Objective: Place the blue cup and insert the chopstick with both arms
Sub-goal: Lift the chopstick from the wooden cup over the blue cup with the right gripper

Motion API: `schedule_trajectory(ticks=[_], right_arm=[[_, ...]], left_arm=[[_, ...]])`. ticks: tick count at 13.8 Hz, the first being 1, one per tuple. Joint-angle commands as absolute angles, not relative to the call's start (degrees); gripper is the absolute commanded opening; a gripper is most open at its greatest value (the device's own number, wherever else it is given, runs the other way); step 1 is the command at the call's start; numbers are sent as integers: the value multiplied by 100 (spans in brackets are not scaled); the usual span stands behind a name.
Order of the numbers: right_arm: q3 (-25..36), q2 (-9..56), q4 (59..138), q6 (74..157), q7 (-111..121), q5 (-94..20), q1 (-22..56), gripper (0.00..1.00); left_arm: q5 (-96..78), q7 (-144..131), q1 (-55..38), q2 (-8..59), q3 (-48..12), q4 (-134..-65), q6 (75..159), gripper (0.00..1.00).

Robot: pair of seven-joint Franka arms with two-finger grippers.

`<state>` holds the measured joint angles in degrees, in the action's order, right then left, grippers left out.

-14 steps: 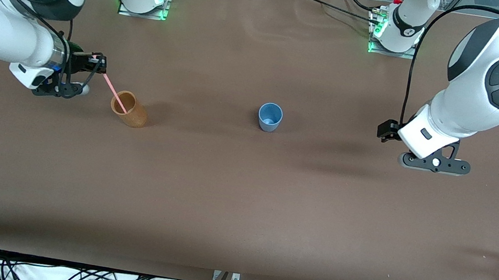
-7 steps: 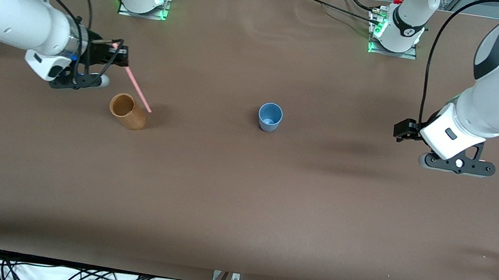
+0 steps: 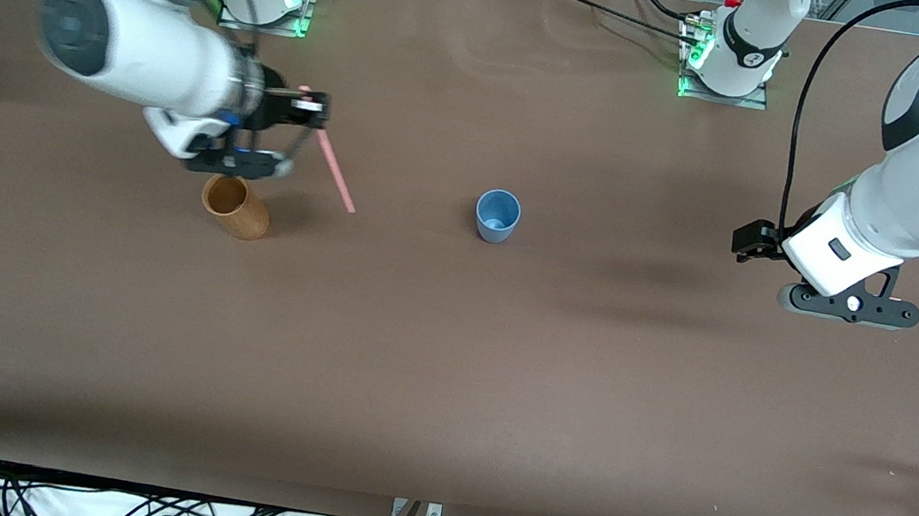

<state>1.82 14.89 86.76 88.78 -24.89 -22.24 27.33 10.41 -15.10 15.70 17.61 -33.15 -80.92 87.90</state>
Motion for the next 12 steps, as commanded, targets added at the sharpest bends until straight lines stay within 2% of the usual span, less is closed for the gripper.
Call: schedule_trajectory(ticks=[1, 5, 8, 12], right_arm=[[465, 1933, 8288, 9305, -3267, -2390, 3443, 2], [536, 2249, 8279, 10106, -4199, -2749, 4138, 2], [545, 2338, 8279, 10440, -4762, -3163, 4446, 2], [510, 2531, 8288, 10792, -5089, -3173, 4745, 2]], left_arm=[[932, -1354, 1644, 1749, -3375, -8016, 8684, 100], [932, -1345, 1644, 1749, -3375, -8024, 8675, 100], [932, -1354, 1644, 1740, -3375, -8016, 8649, 100], [932, -1345, 1644, 1740, -3375, -8016, 8640, 100]])
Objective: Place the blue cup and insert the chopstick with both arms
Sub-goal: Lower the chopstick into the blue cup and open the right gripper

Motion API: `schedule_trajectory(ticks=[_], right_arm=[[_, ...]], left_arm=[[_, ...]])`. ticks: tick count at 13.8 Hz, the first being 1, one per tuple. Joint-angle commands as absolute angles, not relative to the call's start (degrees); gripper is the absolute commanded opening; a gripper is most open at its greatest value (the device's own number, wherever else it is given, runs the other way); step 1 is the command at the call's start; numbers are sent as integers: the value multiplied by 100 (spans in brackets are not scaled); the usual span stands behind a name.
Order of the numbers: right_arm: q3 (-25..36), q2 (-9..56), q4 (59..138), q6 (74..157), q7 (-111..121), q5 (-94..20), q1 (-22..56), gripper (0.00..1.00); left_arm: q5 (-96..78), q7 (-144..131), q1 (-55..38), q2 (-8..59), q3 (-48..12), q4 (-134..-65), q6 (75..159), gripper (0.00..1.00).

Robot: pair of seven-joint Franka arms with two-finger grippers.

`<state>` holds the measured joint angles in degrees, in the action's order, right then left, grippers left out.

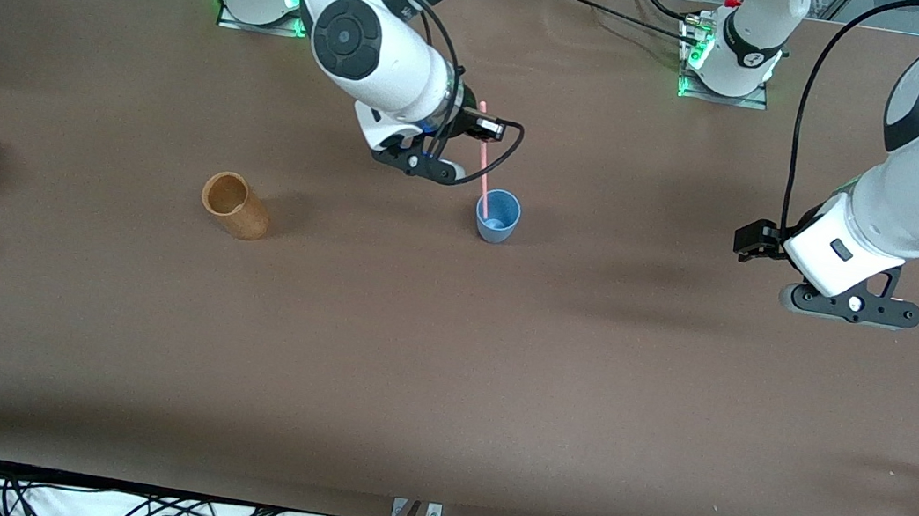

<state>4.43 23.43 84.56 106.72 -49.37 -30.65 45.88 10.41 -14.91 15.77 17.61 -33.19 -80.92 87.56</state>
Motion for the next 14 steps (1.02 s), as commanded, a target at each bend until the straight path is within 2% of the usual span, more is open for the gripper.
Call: schedule_trajectory(ticks=[1, 11, 12, 13, 14], right_arm=[[510, 2575, 8288, 10863, -5098, -3173, 4772, 2], [510, 2716, 8455, 10995, -5142, -3173, 4930, 8], [510, 2716, 8455, 10995, -5142, -3173, 4931, 12], [510, 2725, 8446, 10995, -5142, -3173, 4931, 28], [510, 2725, 8446, 10995, -5142, -3173, 4931, 53]], left_arm=[[932, -1345, 1652, 1740, -3375, -8016, 8640, 100], [923, -1362, 1626, 1740, -3454, -8025, 8402, 100], [932, -1362, 1626, 1740, -3454, -8024, 8402, 100], [932, -1362, 1635, 1740, -3454, -8024, 8402, 100], [932, -1362, 1635, 1740, -3445, -8024, 8402, 100]])
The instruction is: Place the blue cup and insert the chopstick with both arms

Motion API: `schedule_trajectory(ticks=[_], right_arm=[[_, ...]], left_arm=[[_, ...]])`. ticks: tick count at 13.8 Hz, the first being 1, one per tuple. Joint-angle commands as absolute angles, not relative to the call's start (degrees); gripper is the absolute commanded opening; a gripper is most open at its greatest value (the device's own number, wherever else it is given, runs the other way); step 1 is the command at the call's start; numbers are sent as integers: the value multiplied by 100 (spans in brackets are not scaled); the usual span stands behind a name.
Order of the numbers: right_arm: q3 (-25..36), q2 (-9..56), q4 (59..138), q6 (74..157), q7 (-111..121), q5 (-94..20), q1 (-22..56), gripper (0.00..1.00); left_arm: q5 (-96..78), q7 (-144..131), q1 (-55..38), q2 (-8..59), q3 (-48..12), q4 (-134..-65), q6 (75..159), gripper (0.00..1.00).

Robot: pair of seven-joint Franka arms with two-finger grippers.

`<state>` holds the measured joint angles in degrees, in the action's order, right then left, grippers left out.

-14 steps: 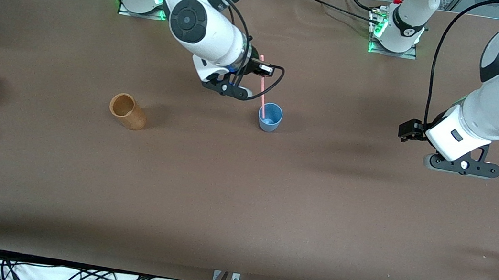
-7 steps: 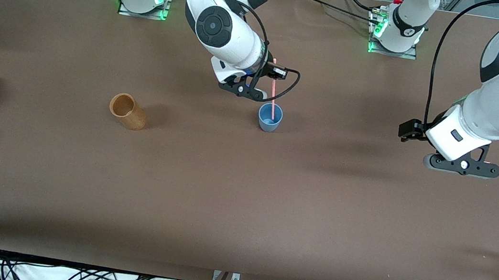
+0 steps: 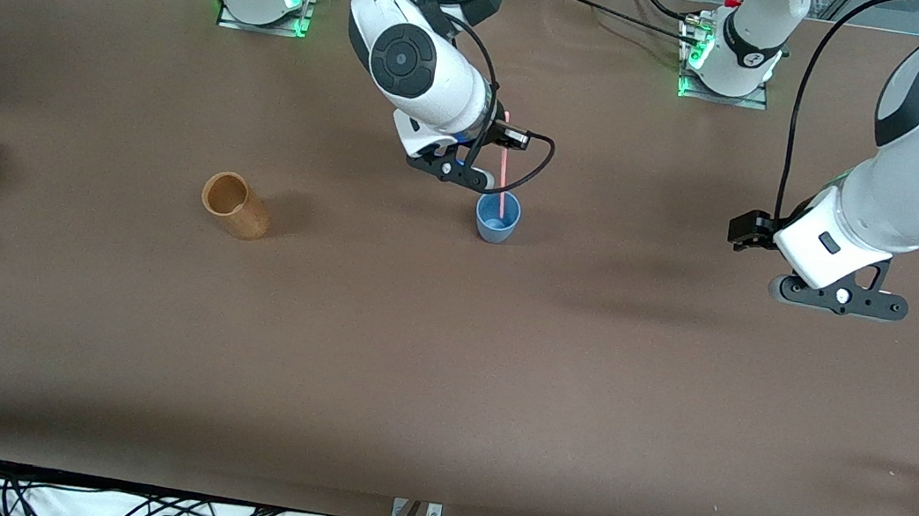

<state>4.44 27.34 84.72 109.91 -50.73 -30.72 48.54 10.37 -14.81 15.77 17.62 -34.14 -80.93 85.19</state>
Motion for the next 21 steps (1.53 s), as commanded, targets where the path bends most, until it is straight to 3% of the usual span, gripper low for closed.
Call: schedule_trajectory(ticks=[1, 3, 6, 8, 12, 16, 21], right_arm=[[510, 2725, 8446, 11004, -5142, -3173, 4931, 60], [510, 2725, 8438, 11004, -5203, -3182, 4922, 70], [518, 2716, 8394, 10995, -5265, -3129, 4904, 73], [553, 2628, 8385, 10969, -5212, -3050, 4843, 99], [536, 2164, 8472, 10820, -4878, -2224, 4213, 100], [510, 1478, 8771, 10031, -3809, -1646, 3193, 100], [492, 196, 9578, 9282, -1464, -960, 1603, 100]], left_arm=[[932, -1362, 1635, 1740, -3445, -8024, 8402, 100], [940, -1354, 1644, 1740, -3445, -8024, 8402, 100], [940, -1354, 1644, 1740, -3437, -8024, 8402, 100], [940, -1354, 1644, 1740, -3437, -8024, 8402, 100], [940, -1354, 1644, 1740, -3437, -8024, 8402, 100], [932, -1354, 1644, 1740, -3437, -8024, 8402, 100], [932, -1354, 1644, 1740, -3437, -8024, 8402, 100]])
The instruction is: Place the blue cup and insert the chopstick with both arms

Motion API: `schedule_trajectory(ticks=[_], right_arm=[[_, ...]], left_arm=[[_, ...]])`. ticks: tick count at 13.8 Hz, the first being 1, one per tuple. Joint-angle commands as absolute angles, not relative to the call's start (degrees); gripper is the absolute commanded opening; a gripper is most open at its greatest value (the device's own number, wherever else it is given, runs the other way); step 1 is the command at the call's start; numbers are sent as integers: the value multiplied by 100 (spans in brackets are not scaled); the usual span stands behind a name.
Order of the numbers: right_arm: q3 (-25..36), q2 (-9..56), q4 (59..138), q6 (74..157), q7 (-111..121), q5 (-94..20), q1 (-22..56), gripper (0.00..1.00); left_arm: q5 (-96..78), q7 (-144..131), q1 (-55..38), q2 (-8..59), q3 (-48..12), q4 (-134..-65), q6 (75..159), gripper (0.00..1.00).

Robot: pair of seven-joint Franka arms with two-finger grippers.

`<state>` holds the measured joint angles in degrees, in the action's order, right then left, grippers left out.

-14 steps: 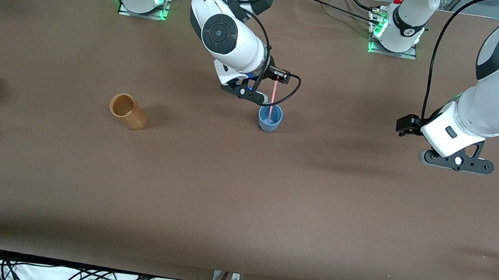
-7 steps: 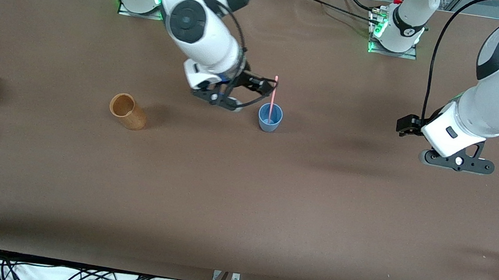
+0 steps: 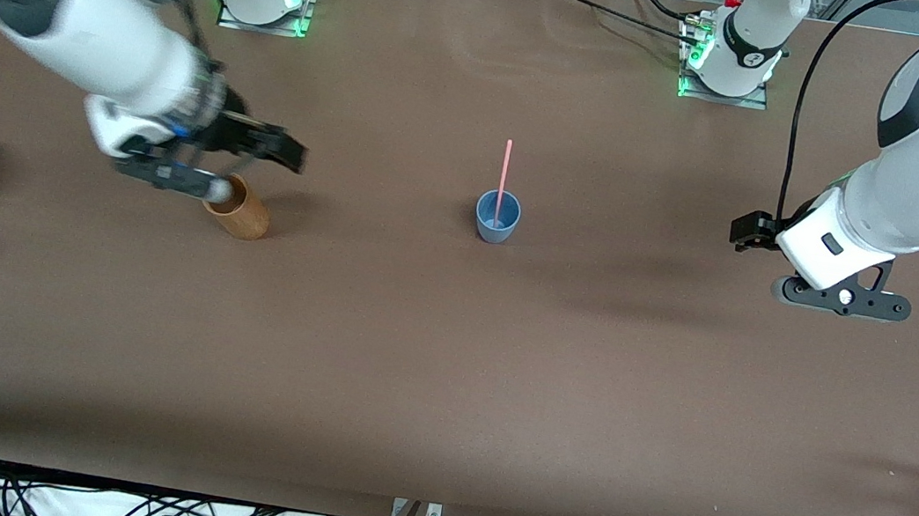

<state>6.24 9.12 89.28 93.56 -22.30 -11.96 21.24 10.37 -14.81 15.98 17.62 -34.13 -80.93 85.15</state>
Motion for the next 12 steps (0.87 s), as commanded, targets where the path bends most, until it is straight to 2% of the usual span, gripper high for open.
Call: schedule_trajectory(ticks=[1, 4, 6, 12], right_arm=[[492, 37, 9667, 9220, -1041, -740, 1356, 100], [492, -184, 9703, 9079, -414, -265, 923, 100], [492, -228, 9686, 9018, -457, 86, 923, 100], [431, -237, 9659, 9018, -475, 105, 923, 100]], left_arm=[[932, -1354, 1644, 1740, -3437, -8024, 8402, 100], [940, -1354, 1644, 1740, -3445, -8024, 8402, 100], [932, -1354, 1644, 1740, -3445, -8024, 8394, 100], [932, -1380, 1591, 1740, -3472, -8016, 8385, 100]])
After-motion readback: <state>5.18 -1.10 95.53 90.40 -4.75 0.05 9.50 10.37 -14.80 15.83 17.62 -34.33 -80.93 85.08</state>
